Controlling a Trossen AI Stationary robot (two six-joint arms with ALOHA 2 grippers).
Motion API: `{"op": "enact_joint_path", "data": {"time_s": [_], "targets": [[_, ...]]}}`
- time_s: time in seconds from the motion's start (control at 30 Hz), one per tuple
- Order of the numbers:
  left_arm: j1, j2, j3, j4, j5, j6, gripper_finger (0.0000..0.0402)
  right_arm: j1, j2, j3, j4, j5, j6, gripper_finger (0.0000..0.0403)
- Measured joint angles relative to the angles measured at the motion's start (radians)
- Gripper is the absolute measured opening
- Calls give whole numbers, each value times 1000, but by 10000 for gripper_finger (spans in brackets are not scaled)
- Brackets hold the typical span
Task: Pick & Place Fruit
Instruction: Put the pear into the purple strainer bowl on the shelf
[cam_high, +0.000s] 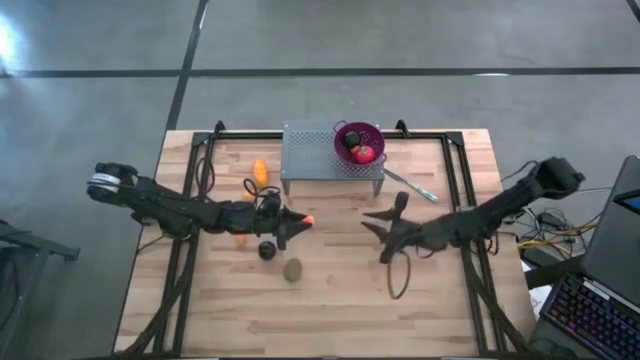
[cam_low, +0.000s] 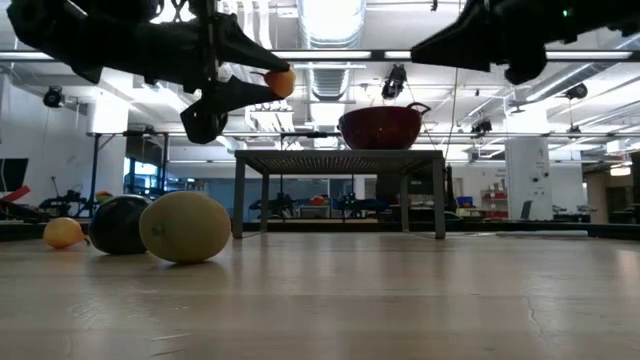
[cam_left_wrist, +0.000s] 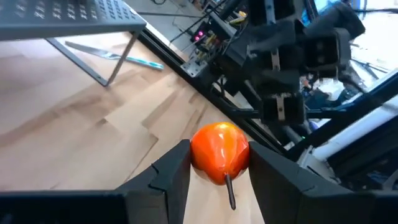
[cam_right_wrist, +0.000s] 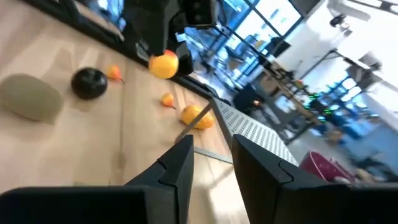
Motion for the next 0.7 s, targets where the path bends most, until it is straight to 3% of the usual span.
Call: {"op": "enact_joint_path", "data": {"time_s": [0.23,0.47,0.7], "targets": [[25,0,0,30,123,-48,156,85,225,169,-1,167,-47,129],[25,0,1,137,298,-53,156,116,354,323,0,177,-73,170],[26,15,1,151,305,-26,156,120,430,414,-1,174,-123,207]]}}
